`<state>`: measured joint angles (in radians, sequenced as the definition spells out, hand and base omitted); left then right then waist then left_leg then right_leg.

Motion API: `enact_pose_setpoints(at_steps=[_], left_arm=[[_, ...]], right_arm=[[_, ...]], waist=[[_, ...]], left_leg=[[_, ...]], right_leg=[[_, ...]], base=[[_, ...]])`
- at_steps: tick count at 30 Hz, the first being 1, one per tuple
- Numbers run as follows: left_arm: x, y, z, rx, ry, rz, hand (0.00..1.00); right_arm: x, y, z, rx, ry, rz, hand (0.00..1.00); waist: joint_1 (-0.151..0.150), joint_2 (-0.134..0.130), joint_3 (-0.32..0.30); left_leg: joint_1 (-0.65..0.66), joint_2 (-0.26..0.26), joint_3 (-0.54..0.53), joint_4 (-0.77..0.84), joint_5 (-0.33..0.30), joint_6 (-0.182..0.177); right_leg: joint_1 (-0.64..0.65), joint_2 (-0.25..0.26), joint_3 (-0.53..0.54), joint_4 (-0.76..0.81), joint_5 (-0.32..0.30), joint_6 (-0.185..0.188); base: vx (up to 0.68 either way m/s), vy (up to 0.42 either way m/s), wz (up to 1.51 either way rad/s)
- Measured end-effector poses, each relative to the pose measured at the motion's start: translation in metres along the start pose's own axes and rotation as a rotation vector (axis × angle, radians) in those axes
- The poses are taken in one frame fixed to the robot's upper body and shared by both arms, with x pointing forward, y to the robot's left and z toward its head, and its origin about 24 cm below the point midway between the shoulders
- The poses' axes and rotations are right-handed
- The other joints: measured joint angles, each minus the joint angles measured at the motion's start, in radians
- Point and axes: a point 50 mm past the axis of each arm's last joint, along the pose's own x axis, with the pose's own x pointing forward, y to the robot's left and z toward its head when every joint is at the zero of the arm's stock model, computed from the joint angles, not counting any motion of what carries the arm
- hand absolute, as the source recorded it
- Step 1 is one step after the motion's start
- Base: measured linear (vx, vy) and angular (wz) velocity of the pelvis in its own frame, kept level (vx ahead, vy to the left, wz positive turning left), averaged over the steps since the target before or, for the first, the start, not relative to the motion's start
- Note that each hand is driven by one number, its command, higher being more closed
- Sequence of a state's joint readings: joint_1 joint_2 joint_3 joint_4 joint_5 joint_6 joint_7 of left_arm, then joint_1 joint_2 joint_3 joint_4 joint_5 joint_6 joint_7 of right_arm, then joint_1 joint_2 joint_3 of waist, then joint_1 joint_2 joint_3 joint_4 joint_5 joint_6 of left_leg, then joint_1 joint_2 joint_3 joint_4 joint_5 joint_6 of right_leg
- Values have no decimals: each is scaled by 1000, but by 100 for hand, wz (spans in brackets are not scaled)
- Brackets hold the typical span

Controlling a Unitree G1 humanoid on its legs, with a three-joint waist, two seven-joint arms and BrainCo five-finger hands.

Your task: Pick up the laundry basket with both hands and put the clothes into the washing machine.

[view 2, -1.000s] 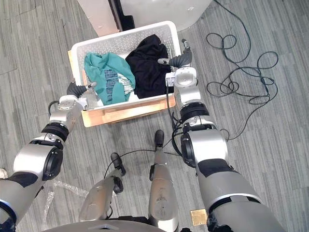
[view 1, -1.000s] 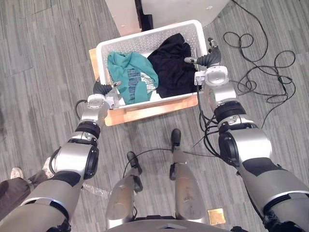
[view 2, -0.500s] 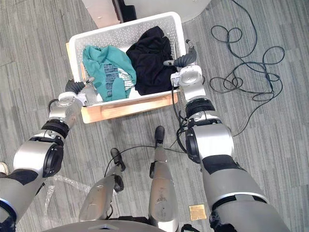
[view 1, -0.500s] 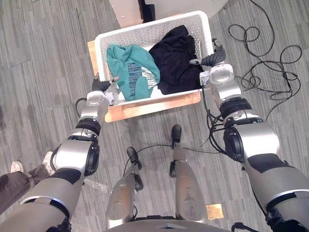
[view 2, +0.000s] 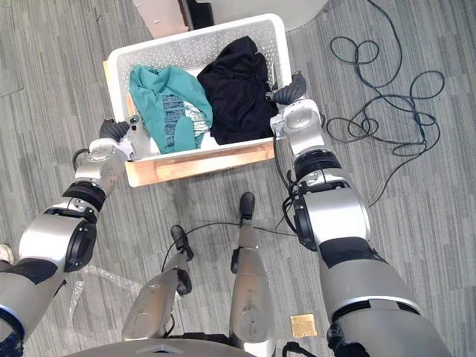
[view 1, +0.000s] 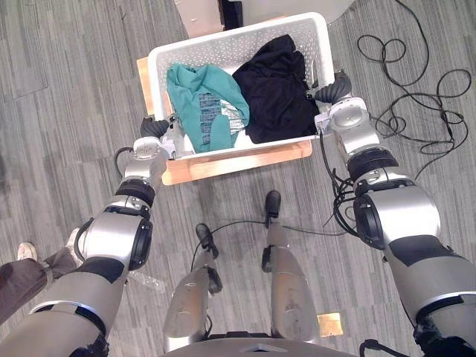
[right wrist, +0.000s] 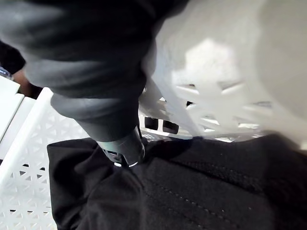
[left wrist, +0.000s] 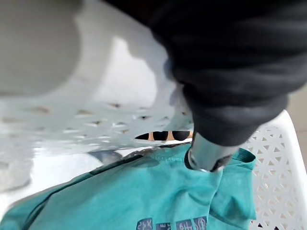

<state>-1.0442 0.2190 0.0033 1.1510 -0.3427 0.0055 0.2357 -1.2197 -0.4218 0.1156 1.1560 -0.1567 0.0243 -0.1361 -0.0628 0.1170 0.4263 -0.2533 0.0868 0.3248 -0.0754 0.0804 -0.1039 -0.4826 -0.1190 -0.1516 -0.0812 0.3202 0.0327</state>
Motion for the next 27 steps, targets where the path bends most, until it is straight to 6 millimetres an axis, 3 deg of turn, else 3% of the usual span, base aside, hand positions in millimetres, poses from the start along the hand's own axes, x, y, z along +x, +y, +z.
enact_pose_setpoints(at_steps=[10,17,21,27], left_arm=[[-2,-1,-14,41,66,6,100],[-8,5,-41,115,123,-3,100],[-17,25,-62,205,117,-21,100],[-46,76,-99,245,144,-25,100]], right_arm=[[-5,11,-18,63,48,19,100],[-22,30,-64,117,184,64,100],[-40,54,-91,134,248,135,100],[-81,87,-113,197,225,258,100]], waist=[[2,0,0],[0,0,0],[-1,1,-1],[2,-1,-16]], left_leg=[[33,0,-1,0,0,0],[115,4,-21,1,-2,-1],[157,13,-45,29,-21,-5],[204,42,-79,98,-70,-16]], right_leg=[[34,1,0,0,0,0],[129,0,-22,0,-8,-2],[197,4,-45,0,-22,1],[295,25,-81,-1,-44,0]], base=[[22,27,0],[37,46,6],[8,35,14],[24,14,12]])
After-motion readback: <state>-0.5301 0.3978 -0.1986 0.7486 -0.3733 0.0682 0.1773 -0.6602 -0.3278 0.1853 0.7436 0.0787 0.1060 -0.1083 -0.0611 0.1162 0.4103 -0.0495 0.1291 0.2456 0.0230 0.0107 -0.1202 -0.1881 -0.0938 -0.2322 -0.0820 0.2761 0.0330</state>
